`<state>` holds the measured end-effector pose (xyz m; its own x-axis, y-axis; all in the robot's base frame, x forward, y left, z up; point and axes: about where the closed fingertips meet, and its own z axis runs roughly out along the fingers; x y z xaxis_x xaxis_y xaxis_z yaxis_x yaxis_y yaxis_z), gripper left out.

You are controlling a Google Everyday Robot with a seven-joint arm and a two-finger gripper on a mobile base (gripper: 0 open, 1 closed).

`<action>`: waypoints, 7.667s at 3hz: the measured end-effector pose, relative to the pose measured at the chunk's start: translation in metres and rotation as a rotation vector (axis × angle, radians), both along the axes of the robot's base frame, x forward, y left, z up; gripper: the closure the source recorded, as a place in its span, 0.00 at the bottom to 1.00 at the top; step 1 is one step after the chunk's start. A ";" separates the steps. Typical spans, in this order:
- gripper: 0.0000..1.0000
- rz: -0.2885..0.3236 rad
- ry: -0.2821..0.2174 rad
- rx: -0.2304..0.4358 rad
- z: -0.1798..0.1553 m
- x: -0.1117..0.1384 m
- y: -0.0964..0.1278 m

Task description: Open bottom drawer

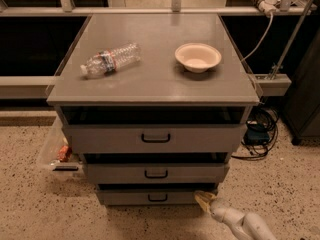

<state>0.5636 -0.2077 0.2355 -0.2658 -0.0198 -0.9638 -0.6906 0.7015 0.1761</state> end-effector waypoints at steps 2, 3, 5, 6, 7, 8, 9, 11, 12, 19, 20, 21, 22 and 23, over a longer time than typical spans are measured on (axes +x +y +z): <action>0.00 0.044 -0.041 -0.137 0.013 0.020 -0.011; 0.00 0.045 -0.041 -0.137 0.013 0.020 -0.011; 0.00 0.079 -0.022 -0.047 0.000 0.018 0.019; 0.00 0.178 -0.059 -0.050 0.003 0.026 0.046; 0.00 0.305 -0.087 -0.085 0.005 0.034 0.070; 0.00 0.388 -0.057 -0.108 -0.005 0.031 0.083; 0.00 0.380 -0.047 -0.105 -0.006 0.029 0.086; 0.00 0.437 -0.007 -0.257 -0.012 0.030 0.090; 0.00 0.476 0.024 -0.320 -0.016 0.026 0.086; 0.00 0.582 0.208 -0.184 -0.024 -0.016 0.113; 0.00 0.632 0.317 -0.156 -0.022 -0.044 0.099; 0.00 0.632 0.317 -0.156 -0.017 -0.044 0.099; 0.00 0.655 0.394 -0.143 -0.013 -0.064 0.081; 0.00 0.655 0.394 -0.143 -0.013 -0.064 0.081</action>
Offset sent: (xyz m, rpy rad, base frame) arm 0.0338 -0.0261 0.0220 -0.2275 -0.0751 0.0639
